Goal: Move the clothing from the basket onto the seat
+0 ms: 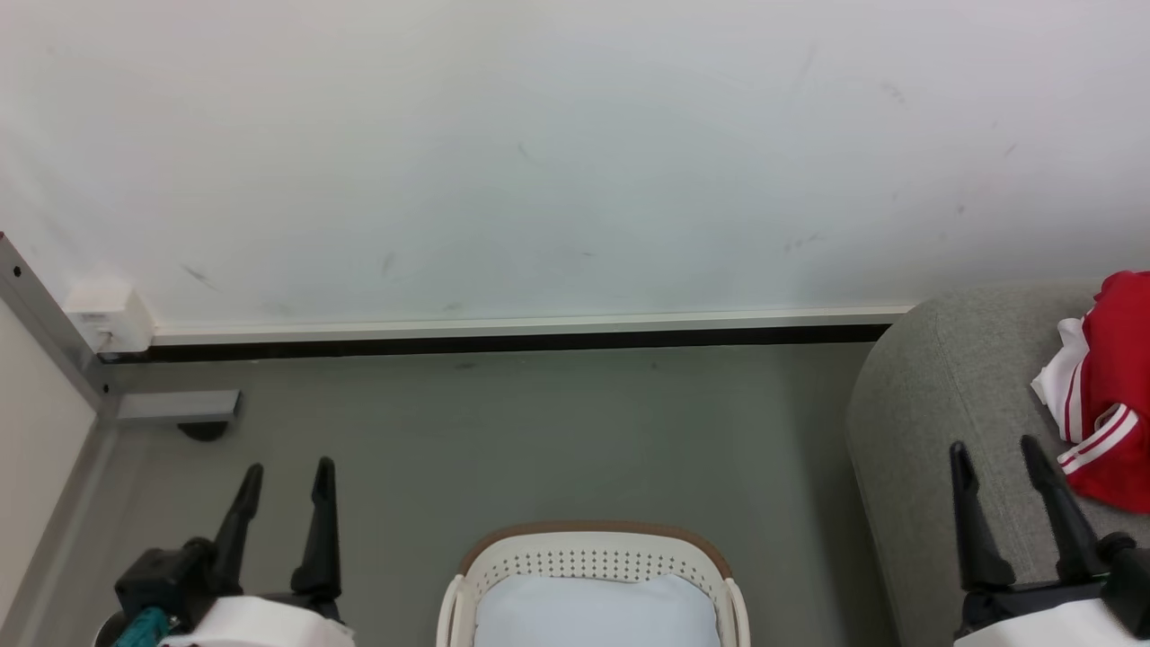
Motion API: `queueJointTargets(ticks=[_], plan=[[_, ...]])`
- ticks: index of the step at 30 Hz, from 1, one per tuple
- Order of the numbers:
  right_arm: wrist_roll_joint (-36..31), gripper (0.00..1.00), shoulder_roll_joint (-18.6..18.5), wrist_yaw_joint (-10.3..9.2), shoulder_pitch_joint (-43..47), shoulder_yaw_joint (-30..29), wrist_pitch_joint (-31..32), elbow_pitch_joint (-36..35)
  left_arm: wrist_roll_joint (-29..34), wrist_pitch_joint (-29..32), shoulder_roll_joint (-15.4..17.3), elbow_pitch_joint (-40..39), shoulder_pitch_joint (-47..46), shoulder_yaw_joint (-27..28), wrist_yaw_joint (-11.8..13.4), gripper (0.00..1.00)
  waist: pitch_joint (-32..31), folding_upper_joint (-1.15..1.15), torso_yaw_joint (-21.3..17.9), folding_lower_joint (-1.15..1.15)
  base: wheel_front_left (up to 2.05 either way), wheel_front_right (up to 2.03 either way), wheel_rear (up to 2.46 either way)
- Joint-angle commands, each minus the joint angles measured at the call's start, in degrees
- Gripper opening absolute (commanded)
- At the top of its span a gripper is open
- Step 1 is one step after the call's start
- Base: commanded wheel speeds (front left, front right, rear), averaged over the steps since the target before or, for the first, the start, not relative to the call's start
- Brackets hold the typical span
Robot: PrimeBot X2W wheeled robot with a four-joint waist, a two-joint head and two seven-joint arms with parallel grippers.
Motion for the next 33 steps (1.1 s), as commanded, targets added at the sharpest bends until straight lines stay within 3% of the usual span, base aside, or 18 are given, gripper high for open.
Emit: queueJointTargets(ticks=[1, 10, 18, 33], plan=[[-0.9, 1.0, 0.4, -0.13, 0.9, 0.3, -1.0, 0.6, 1.6, -0.1, -0.9, 0.6, 1.1, 0.8, -1.0, 1.0, 0.0, 0.0, -0.2, 0.01, 0.0, 0.0, 0.0], [-2.9, 1.0, 3.8, -0.13, 0.9, 3.0, -3.4, 6.8, 8.9, -0.1, -7.1, 3.9, 4.1, 7.8, -7.6, 1.0, 0.2, 0.0, -1.4, 0.01, 0.0, 0.0, 0.0], [-2.8, 1.0, 4.5, -0.13, -0.6, 4.1, -3.3, 6.7, 13.5, -0.1, -10.7, 5.2, 4.0, 12.4, -11.7, 1.0, -0.1, 0.0, -1.7, 0.01, 0.0, 0.0, 0.0], [-2.2, 1.0, 4.7, -0.13, -0.8, 5.5, -3.3, 6.6, 17.2, -0.1, -13.4, 6.0, 3.2, 16.5, -14.7, 1.0, -0.2, 0.0, -1.6, 0.01, 0.0, 0.0, 0.0]])
